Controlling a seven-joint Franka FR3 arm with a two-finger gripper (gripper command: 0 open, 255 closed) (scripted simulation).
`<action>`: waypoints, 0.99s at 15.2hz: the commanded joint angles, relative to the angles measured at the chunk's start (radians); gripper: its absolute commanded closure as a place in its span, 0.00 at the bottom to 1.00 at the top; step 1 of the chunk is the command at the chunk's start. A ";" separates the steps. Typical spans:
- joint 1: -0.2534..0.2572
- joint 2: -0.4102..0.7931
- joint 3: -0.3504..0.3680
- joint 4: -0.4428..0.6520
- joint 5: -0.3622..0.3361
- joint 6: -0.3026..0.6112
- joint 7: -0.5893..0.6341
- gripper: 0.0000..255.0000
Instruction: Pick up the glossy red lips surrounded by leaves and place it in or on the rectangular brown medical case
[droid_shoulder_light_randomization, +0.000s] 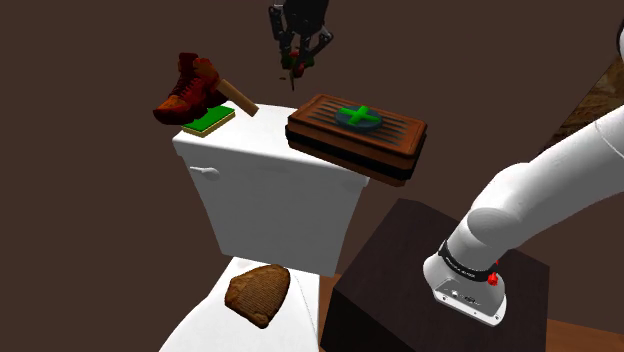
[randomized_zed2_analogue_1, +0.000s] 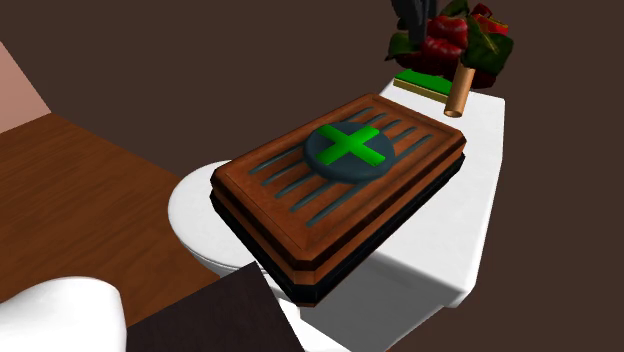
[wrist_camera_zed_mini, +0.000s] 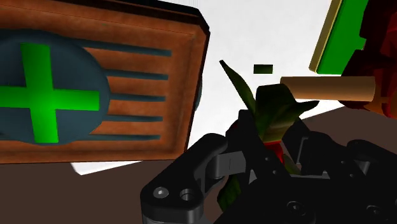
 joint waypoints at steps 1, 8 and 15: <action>0.009 -0.084 -0.023 -0.078 0.027 -0.004 -0.023 1.00; 0.056 -0.362 -0.087 -0.287 0.078 -0.073 -0.062 1.00; 0.090 -0.547 -0.119 -0.421 0.094 -0.126 -0.075 1.00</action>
